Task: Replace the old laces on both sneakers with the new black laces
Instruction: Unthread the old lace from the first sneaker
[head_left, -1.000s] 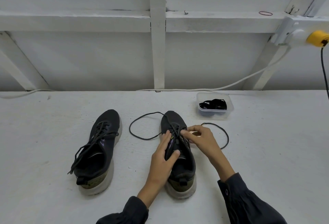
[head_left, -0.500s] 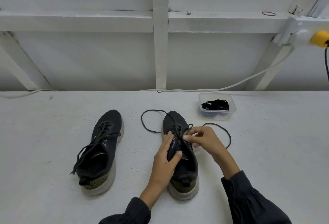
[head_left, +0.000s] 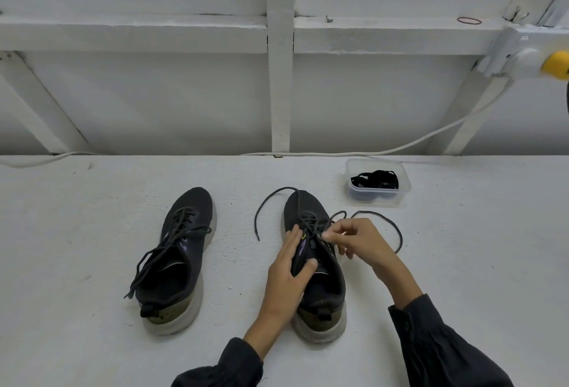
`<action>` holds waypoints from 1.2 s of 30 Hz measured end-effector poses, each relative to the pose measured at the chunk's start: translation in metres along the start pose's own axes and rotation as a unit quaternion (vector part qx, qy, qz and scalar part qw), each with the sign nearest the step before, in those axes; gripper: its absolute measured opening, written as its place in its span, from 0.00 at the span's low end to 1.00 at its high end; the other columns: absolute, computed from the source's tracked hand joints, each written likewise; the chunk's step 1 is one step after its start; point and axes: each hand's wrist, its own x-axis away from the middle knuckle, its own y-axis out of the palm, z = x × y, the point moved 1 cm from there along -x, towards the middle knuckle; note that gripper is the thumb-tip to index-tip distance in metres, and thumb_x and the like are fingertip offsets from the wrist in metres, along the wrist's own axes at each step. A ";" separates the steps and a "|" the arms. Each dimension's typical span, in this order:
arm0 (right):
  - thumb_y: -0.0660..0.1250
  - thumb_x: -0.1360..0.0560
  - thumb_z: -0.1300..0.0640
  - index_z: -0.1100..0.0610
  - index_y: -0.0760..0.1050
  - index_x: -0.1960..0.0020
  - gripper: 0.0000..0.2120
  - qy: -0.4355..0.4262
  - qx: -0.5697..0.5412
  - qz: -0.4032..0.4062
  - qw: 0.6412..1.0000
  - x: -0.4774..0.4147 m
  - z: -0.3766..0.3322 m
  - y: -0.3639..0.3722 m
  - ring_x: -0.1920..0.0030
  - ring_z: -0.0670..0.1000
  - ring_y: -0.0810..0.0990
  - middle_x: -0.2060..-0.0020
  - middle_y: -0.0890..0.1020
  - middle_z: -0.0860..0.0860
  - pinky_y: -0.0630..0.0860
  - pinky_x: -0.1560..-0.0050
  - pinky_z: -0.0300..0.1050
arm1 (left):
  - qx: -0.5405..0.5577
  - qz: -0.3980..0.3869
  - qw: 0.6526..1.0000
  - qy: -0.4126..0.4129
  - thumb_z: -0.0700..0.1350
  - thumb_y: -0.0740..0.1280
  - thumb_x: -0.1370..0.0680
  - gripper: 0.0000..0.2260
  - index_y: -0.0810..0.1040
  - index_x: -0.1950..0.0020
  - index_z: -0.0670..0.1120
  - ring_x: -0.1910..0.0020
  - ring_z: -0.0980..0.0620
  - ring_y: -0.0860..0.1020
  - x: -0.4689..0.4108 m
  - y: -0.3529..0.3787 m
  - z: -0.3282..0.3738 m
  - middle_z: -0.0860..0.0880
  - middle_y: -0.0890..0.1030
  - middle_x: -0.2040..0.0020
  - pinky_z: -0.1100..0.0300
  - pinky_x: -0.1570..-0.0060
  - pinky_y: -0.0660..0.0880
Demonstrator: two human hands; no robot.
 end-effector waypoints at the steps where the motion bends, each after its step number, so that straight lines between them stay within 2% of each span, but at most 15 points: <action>1: 0.74 0.28 0.60 0.59 0.81 0.62 0.06 -0.005 -0.015 0.024 1.000 -0.001 -0.002 -0.003 0.71 0.47 0.73 0.71 0.79 0.48 0.68 0.71 0.38 | 0.001 0.000 1.000 -0.001 0.40 0.67 0.21 0.28 0.63 0.24 0.53 0.26 0.67 0.58 0.000 0.000 0.000 0.59 0.62 0.24 0.68 0.27 0.58; 4: 0.72 0.26 0.60 0.59 0.79 0.62 0.07 -0.018 -0.051 0.101 0.993 -0.002 -0.012 -0.023 0.71 0.49 0.73 0.67 0.79 0.50 0.66 0.72 0.37 | 0.004 0.001 1.000 -0.003 0.40 0.67 0.21 0.28 0.62 0.23 0.53 0.26 0.66 0.59 0.000 0.000 0.001 0.60 0.62 0.24 0.64 0.26 0.58; 5: 0.72 0.26 0.59 0.59 0.79 0.61 0.07 -0.019 -0.035 0.098 0.994 -0.002 -0.016 -0.028 0.72 0.49 0.72 0.68 0.79 0.50 0.66 0.73 0.37 | 0.005 0.002 1.000 -0.005 0.40 0.67 0.21 0.28 0.63 0.23 0.53 0.25 0.65 0.59 0.000 0.000 0.001 0.59 0.62 0.24 0.62 0.25 0.58; 9: 0.75 0.28 0.55 0.57 0.82 0.63 0.08 0.012 0.050 -0.001 0.999 0.004 -0.017 -0.013 0.75 0.46 0.72 0.71 0.81 0.45 0.66 0.74 0.33 | 0.000 0.006 1.000 -0.003 0.40 0.67 0.21 0.28 0.63 0.24 0.53 0.26 0.66 0.59 0.000 0.001 0.001 0.59 0.63 0.24 0.63 0.25 0.58; 15: 0.74 0.28 0.60 0.59 0.82 0.62 0.05 -0.002 0.013 0.019 1.000 0.001 -0.009 -0.001 0.73 0.49 0.74 0.74 0.79 0.51 0.65 0.74 0.36 | 0.001 0.005 1.000 -0.003 0.40 0.67 0.21 0.28 0.63 0.24 0.52 0.25 0.65 0.59 0.000 0.001 0.001 0.58 0.63 0.24 0.62 0.25 0.58; 16: 0.73 0.27 0.61 0.59 0.82 0.62 0.05 -0.003 -0.007 0.045 0.999 -0.001 -0.008 -0.004 0.73 0.51 0.73 0.73 0.79 0.54 0.64 0.74 0.38 | 0.001 0.006 1.000 -0.002 0.40 0.67 0.21 0.28 0.63 0.24 0.52 0.25 0.65 0.59 0.000 0.001 0.001 0.58 0.63 0.24 0.62 0.25 0.58; 18: 0.71 0.26 0.62 0.60 0.81 0.60 0.05 -0.009 -0.072 0.152 0.986 -0.006 -0.008 -0.015 0.72 0.52 0.73 0.67 0.79 0.58 0.64 0.73 0.40 | 0.003 0.006 1.000 -0.004 0.40 0.67 0.21 0.28 0.63 0.23 0.51 0.26 0.66 0.59 0.001 0.001 0.001 0.59 0.63 0.24 0.66 0.26 0.58; 20: 0.70 0.25 0.61 0.62 0.80 0.56 0.04 -0.008 -0.125 0.240 0.963 -0.008 -0.007 -0.027 0.72 0.50 0.74 0.64 0.79 0.56 0.65 0.73 0.39 | 0.006 0.009 1.000 -0.006 0.40 0.68 0.21 0.27 0.64 0.24 0.50 0.26 0.66 0.60 0.001 0.002 0.001 0.58 0.63 0.24 0.67 0.27 0.58; 21: 0.70 0.24 0.60 0.63 0.80 0.54 0.06 -0.002 -0.133 0.245 0.960 -0.008 -0.006 -0.028 0.73 0.49 0.74 0.63 0.80 0.55 0.65 0.74 0.38 | 0.007 0.011 1.000 -0.007 0.39 0.68 0.21 0.27 0.64 0.24 0.50 0.26 0.65 0.60 0.000 0.002 0.000 0.58 0.63 0.24 0.67 0.27 0.58; 23: 0.71 0.24 0.55 0.63 0.80 0.54 0.10 0.022 -0.114 0.175 0.978 -0.005 -0.003 -0.023 0.74 0.48 0.74 0.63 0.81 0.54 0.65 0.75 0.37 | 0.010 0.012 1.000 -0.005 0.39 0.68 0.21 0.27 0.64 0.24 0.51 0.26 0.65 0.59 0.001 0.002 0.000 0.58 0.63 0.24 0.65 0.26 0.58; 26: 0.75 0.27 0.51 0.61 0.80 0.59 0.13 0.051 -0.040 0.034 0.997 0.004 0.001 0.001 0.75 0.49 0.73 0.70 0.80 0.50 0.65 0.76 0.37 | 0.009 0.014 1.000 -0.003 0.40 0.68 0.22 0.27 0.64 0.24 0.52 0.25 0.64 0.60 0.000 0.002 0.000 0.58 0.63 0.24 0.63 0.25 0.59; 31: 0.74 0.27 0.57 0.63 0.77 0.61 0.11 0.004 -0.041 0.042 0.998 0.004 -0.002 0.008 0.75 0.47 0.71 0.74 0.75 0.51 0.64 0.75 0.35 | 0.010 0.017 1.000 -0.007 0.45 0.68 0.24 0.28 0.64 0.24 0.52 0.25 0.63 0.61 0.001 0.002 0.001 0.58 0.64 0.24 0.59 0.25 0.60; 33: 0.73 0.27 0.59 0.62 0.77 0.63 0.10 -0.003 -0.049 0.077 0.996 0.000 -0.006 0.004 0.75 0.47 0.71 0.72 0.76 0.52 0.64 0.75 0.35 | 0.008 0.015 1.000 -0.005 0.42 0.68 0.22 0.28 0.64 0.24 0.51 0.25 0.62 0.60 0.000 0.002 0.001 0.57 0.64 0.24 0.58 0.25 0.59; 36: 0.70 0.24 0.60 0.60 0.76 0.60 0.07 -0.009 -0.117 0.207 0.971 -0.007 -0.007 -0.008 0.73 0.48 0.72 0.66 0.78 0.54 0.64 0.74 0.37 | 0.010 0.010 1.000 -0.005 0.40 0.68 0.21 0.27 0.64 0.25 0.52 0.25 0.63 0.60 0.001 0.002 0.001 0.58 0.64 0.24 0.59 0.25 0.59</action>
